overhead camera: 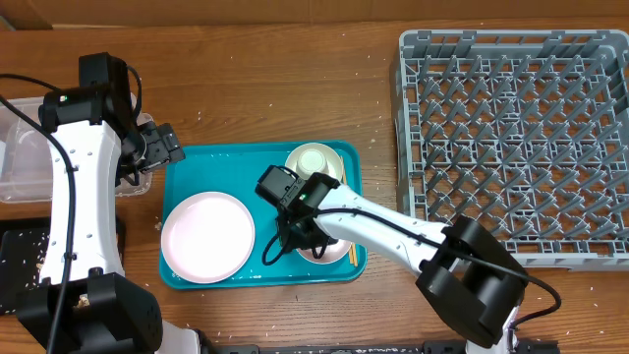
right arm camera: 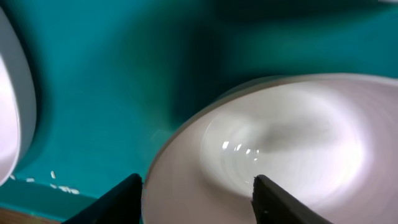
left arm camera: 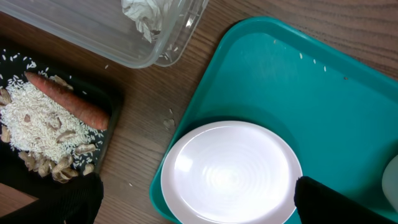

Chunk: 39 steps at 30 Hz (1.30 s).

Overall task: Sort waste into correct bins and load items into the dishwasher
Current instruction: 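Grasp the white bowl with the right gripper and lift it toward the rack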

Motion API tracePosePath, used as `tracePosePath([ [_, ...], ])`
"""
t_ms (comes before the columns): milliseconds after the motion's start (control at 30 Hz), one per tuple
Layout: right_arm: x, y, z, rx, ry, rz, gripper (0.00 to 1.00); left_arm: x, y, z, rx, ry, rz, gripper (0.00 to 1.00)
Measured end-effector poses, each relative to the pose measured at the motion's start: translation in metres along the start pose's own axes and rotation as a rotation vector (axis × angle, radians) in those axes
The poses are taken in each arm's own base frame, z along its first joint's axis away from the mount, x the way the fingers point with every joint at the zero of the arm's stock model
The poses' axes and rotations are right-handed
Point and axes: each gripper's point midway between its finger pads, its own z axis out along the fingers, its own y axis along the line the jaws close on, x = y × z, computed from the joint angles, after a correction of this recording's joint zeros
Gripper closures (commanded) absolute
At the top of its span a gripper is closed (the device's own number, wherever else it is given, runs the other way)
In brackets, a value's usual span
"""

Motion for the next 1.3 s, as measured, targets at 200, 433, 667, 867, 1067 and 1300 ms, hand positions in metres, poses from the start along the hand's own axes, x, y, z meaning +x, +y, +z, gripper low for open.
tracePosePath([
  [200,0.007,0.010,0.003,0.007,-0.008,-0.022,0.57,0.000,0.000,0.000,0.000,0.000,0.000,0.00],
  [433,0.016,0.020,0.007,0.005,-0.005,-0.034,0.75,0.000,0.000,0.000,0.000,0.000,0.000,0.00],
  [667,0.018,0.015,0.004,0.036,0.004,-0.020,0.96,0.000,0.000,0.000,0.000,0.000,0.000,0.00],
  [867,0.011,0.026,-0.038,0.045,0.010,-0.024,0.96,0.000,0.000,0.000,0.000,0.000,0.000,0.00],
  [1067,0.001,0.024,-0.115,0.024,-0.025,-0.021,0.96,0.000,0.000,0.000,0.000,0.000,0.000,0.00],
  [1300,-0.058,-0.074,-0.259,-0.136,-0.327,0.167,0.96,0.000,0.000,0.000,0.000,0.001,0.000,0.00],
])
